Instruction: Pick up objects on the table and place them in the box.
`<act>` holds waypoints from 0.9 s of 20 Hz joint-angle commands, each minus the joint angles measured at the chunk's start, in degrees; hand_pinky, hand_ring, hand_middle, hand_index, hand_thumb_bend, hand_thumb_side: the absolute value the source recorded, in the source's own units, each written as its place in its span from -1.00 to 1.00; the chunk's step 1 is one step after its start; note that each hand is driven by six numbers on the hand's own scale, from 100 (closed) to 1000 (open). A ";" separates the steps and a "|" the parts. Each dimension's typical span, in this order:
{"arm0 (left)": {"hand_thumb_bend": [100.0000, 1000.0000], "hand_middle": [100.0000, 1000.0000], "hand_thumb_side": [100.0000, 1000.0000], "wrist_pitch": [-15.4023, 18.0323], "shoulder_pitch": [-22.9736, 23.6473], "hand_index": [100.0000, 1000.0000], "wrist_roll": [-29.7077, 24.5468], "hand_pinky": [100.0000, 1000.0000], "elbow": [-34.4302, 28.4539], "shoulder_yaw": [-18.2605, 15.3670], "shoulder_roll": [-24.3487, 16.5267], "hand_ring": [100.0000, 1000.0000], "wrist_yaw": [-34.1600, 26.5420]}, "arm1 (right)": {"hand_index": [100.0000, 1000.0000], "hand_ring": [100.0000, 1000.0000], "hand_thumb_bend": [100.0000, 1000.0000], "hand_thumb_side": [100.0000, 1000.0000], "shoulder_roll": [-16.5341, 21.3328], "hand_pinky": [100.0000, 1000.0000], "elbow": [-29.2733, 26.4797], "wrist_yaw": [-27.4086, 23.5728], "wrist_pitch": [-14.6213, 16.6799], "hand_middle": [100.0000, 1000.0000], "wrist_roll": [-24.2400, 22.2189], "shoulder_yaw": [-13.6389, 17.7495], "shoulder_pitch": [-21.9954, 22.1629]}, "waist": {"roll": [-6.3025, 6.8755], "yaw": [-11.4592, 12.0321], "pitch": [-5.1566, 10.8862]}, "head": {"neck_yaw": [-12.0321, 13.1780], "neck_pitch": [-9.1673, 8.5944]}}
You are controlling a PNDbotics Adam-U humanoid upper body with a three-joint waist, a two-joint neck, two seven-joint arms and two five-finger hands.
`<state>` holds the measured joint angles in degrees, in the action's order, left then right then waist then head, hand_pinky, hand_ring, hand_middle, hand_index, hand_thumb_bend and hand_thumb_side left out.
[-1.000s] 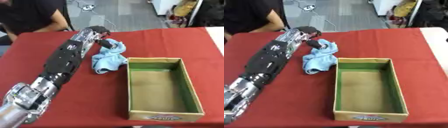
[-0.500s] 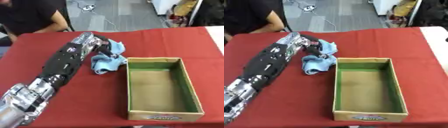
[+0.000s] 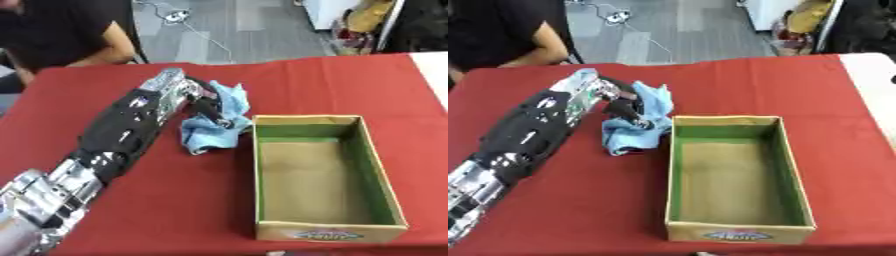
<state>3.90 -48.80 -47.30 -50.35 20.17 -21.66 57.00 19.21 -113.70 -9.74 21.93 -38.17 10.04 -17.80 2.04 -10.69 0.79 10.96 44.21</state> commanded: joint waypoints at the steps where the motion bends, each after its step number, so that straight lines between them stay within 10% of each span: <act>1: 1.00 0.67 0.47 1.97 -0.53 1.00 0.41 -0.17 -5.01 1.31 -1.89 -0.02 7.42 | 0.96 0.50 -1.00 0.44 1.18 0.12 -0.89 -0.27 0.03 0.56 -0.12 0.12 -0.98 | -0.15 -0.03 0.61 | -0.65 -0.09; 9: 0.98 0.43 0.44 7.61 1.12 0.83 3.29 -0.12 -8.48 2.17 -0.53 -0.04 22.85 | 0.96 0.50 -1.00 0.44 1.11 0.12 -0.89 -0.38 0.10 0.56 -0.20 0.10 -1.14 | -0.29 -0.11 0.40 | -0.62 -0.09; 14: 0.88 0.01 0.04 8.67 1.45 0.44 1.45 -0.15 -8.19 1.61 -0.16 -0.18 24.59 | 0.96 0.50 -1.00 0.44 1.07 0.12 -0.89 -0.41 0.11 0.56 -0.18 0.14 -1.20 | -0.29 -0.09 0.33 | -0.67 -0.09; 18: 0.68 0.07 -0.03 5.67 2.12 0.41 1.97 -0.18 -4.82 -0.77 0.10 -0.18 21.18 | 0.96 0.50 -1.00 0.44 1.01 0.12 -0.89 -0.37 0.14 0.56 -0.11 0.22 -1.21 | -0.38 0.04 0.26 | -0.80 -0.09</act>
<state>10.43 -45.90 -45.50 -55.53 20.59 -20.94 79.06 19.22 -113.70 -9.89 22.03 -38.26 10.04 -18.06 2.00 -10.74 0.66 10.55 44.21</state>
